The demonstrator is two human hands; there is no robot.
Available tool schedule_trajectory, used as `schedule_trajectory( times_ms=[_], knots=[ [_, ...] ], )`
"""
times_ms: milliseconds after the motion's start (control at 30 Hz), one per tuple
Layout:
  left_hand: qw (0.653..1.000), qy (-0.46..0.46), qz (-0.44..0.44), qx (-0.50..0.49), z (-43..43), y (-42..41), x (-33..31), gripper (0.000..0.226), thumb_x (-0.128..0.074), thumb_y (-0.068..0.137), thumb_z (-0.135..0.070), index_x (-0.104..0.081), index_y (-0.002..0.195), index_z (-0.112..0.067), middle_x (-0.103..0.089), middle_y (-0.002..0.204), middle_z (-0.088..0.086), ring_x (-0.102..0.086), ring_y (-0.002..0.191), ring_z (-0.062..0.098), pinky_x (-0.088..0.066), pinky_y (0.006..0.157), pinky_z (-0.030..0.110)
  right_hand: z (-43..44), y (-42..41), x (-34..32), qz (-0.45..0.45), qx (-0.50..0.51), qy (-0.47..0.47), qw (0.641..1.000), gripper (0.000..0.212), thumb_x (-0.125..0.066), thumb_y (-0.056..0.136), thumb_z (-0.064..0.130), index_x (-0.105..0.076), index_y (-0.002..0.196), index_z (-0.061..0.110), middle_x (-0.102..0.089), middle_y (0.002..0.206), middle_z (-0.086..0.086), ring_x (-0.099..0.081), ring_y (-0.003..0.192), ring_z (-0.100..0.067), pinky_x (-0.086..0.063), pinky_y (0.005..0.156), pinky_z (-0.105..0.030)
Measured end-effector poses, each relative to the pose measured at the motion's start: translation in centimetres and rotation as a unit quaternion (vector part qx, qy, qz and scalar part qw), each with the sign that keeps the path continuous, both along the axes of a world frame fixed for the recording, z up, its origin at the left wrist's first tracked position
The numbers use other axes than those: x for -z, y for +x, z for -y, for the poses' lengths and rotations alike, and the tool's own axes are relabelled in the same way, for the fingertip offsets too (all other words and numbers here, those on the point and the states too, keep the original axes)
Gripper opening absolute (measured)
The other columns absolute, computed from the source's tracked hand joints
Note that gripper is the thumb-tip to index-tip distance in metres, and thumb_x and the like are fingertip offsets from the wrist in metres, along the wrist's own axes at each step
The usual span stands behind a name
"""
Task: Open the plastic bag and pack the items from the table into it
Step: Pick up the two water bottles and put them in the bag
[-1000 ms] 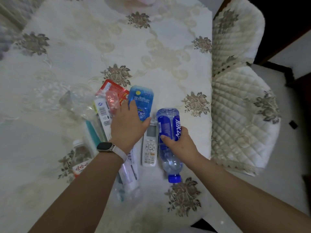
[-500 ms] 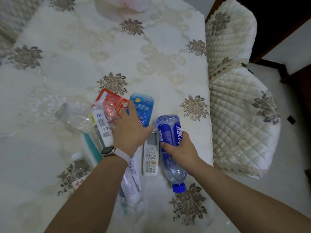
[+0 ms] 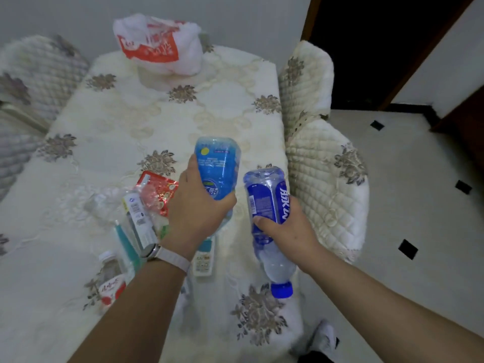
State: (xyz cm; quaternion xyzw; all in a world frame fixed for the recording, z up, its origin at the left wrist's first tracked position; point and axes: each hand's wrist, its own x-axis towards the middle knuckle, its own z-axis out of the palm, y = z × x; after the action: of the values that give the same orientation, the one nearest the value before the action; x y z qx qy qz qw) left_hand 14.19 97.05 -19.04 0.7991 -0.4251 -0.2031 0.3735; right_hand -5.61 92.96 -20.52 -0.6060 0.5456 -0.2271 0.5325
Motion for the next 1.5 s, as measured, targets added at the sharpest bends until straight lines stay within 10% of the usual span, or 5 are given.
schedule_trajectory(
  times_ms=[167, 933, 1200, 1500],
  knots=[
    [0.999, -0.046, -0.008, 0.013, -0.5, -9.0, -3.5, 0.082, -0.079, 0.065, -0.037, -0.026, 0.123, -0.06, -0.052, 0.111, -0.024, -0.056, 0.096, -0.009, -0.048, 0.075, 0.021, 2.1, -8.3, -3.5, 0.046, 0.008, -0.025, 0.999, 0.047, -0.08, 0.077, 0.025, -0.049, 0.111, 0.033, -0.066, 0.097, 0.014, -0.065, 0.081, 0.001, -0.051, 0.067, -0.017],
    [0.958, -0.028, -0.068, 0.277, 14.7, -45.6, -5.5, 0.101, -0.087, 0.068, -0.021, -0.028, 0.149, -0.038, -0.057, 0.125, -0.026, -0.062, 0.106, -0.005, -0.053, 0.093, 0.03, 9.4, -49.0, -5.3, 0.093, 0.264, -0.052, 0.958, 0.065, -0.084, 0.069, 0.039, -0.045, 0.121, 0.034, -0.066, 0.103, 0.015, -0.067, 0.09, -0.006, -0.058, 0.083, -0.037],
    [0.936, -0.028, -0.084, 0.34, 22.4, -52.4, -4.4, 0.094, -0.084, 0.074, -0.019, -0.024, 0.143, -0.042, -0.045, 0.108, -0.036, -0.057, 0.09, -0.021, -0.046, 0.067, 0.005, 12.8, -55.1, -4.3, 0.055, 0.331, -0.037, 0.941, 0.058, -0.082, 0.076, 0.03, -0.042, 0.119, 0.03, -0.06, 0.099, 0.017, -0.064, 0.087, -0.007, -0.055, 0.072, -0.026],
    [0.947, -0.031, -0.105, 0.302, 36.8, -51.2, -2.1, 0.092, -0.085, 0.072, -0.015, -0.029, 0.14, -0.041, -0.05, 0.114, -0.03, -0.06, 0.098, -0.01, -0.047, 0.075, 0.01, 27.9, -54.4, -3.7, 0.029, 0.297, -0.032, 0.954, 0.055, -0.079, 0.08, 0.027, -0.042, 0.121, 0.029, -0.06, 0.1, 0.016, -0.063, 0.085, -0.004, -0.048, 0.062, -0.015]
  ],
)
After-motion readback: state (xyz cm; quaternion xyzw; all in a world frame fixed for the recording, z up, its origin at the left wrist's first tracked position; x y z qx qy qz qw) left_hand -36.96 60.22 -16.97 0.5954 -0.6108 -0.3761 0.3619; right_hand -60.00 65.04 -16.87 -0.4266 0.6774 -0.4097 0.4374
